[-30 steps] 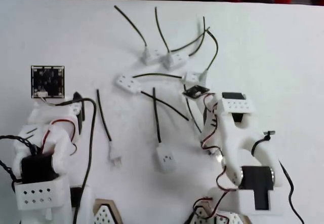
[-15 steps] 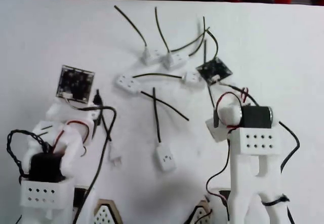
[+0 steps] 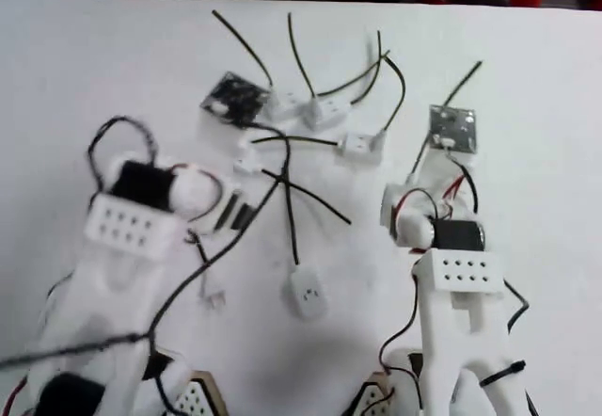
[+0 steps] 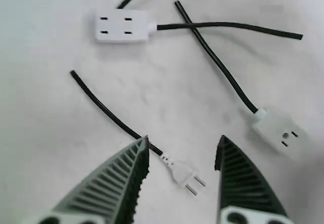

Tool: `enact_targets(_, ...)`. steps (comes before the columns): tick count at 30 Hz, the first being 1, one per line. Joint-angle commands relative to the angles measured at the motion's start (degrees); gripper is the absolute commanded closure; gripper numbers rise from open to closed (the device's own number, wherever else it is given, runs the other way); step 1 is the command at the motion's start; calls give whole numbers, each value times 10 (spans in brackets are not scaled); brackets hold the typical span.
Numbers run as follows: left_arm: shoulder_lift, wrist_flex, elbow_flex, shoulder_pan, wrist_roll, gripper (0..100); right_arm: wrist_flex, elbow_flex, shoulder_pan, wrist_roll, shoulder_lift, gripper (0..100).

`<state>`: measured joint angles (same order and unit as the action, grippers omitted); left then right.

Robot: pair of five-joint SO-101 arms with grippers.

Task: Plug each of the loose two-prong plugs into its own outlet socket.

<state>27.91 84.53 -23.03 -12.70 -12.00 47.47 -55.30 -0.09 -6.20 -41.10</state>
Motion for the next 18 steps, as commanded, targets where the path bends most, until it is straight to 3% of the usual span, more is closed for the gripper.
enact_targets(1, -109, 32, 88, -49, 76, 778, -48, -7, 48, -37, -16, 981)
enact_targets(9, -243, 28, 100, -153, 215, 777, -65, -12, 153, -71, -17, 981)
enact_targets(15, -342, 32, 126, -228, 394, 777, -67, -12, 158, -77, -17, 981)
enact_targets(18, -380, 32, 141, -259, 431, 777, -67, -12, 159, -77, -17, 981)
